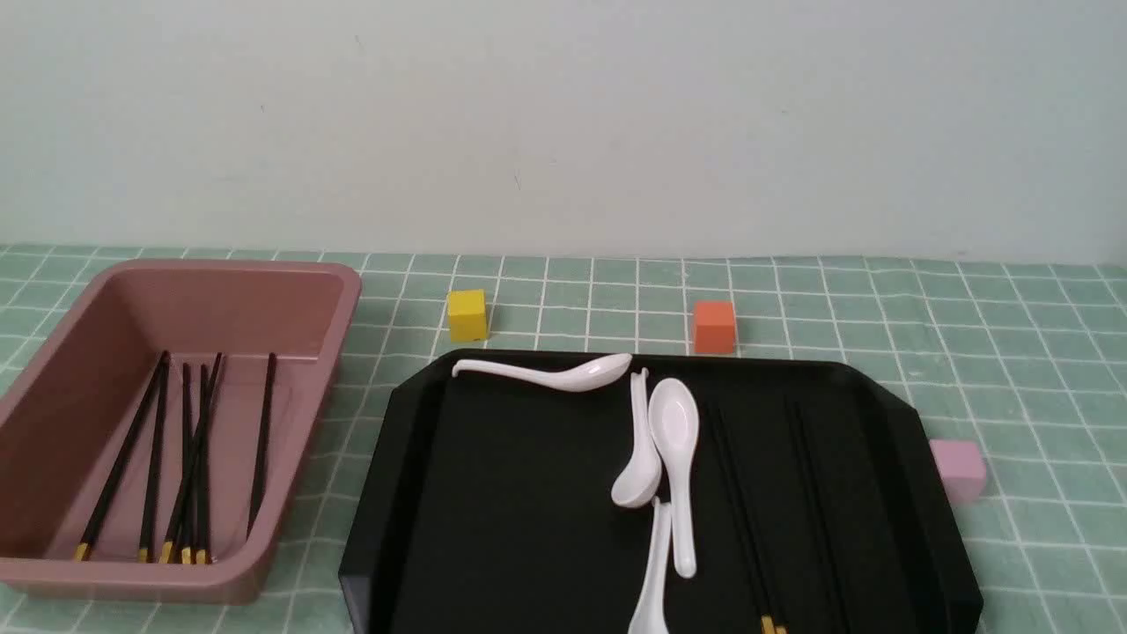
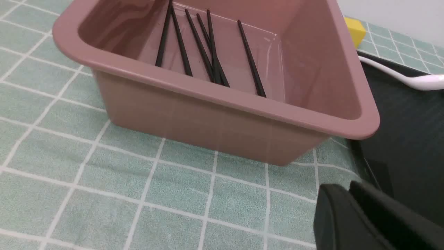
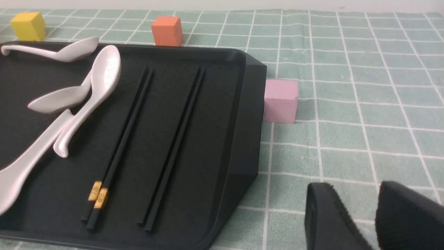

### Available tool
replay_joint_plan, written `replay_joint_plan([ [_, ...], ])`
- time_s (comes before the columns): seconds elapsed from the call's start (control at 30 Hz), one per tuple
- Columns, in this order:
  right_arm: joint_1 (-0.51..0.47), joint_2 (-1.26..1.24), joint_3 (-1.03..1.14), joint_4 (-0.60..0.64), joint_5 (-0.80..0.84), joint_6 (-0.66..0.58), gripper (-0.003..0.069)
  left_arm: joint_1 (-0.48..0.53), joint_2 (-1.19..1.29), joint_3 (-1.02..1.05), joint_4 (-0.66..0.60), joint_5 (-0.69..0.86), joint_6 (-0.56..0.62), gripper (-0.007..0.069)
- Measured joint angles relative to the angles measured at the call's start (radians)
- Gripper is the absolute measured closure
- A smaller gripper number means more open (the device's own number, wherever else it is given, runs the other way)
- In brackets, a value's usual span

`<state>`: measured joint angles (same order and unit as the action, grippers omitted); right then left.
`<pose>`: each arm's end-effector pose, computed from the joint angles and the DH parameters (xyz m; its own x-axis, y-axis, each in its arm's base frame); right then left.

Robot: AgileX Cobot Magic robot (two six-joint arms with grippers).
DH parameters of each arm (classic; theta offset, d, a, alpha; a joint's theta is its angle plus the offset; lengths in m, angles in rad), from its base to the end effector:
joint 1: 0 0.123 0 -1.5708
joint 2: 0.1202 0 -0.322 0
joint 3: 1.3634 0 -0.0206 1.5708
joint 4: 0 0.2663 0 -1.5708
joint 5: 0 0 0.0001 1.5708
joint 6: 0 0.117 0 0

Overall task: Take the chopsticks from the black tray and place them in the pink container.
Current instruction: 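Move the gripper over the chopsticks on the black tray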

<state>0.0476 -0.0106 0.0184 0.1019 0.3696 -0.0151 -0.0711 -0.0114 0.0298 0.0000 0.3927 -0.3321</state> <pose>0.0556 0.0070 0.1665 -0.2898 0.0661 -0.9548 -0.0598 0.9944 0.0870 0.0549 -0.0039 0.1595 -0.3233 -0.3038 -0.8962 -0.0363 0.9503 -0.3091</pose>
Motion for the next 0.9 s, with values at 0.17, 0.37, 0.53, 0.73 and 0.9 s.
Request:
replay_joint_plan([
  [0.17,0.0,0.0,0.0,0.0,0.0,0.0,0.0419,0.0,0.0,0.0,0.0,0.0,0.0,0.0564],
  [0.37,0.0,0.0,0.0,0.0,0.0,0.0,0.0419,0.0,0.0,0.0,0.0,0.0,0.0,0.0564],
  [0.53,0.0,0.0,0.0,0.0,0.0,0.0,0.0419,0.0,0.0,0.0,0.0,0.0,0.0,0.0564],
  [0.73,0.0,0.0,0.0,-0.005,0.0,0.0,0.0419,0.0,0.0,0.0,0.0,0.0,0.0,0.0557],
  [0.9,0.0,0.0,0.0,-0.012,-0.002,0.0,0.0419,0.0,0.0,0.0,0.0,0.0,0.0,0.0552],
])
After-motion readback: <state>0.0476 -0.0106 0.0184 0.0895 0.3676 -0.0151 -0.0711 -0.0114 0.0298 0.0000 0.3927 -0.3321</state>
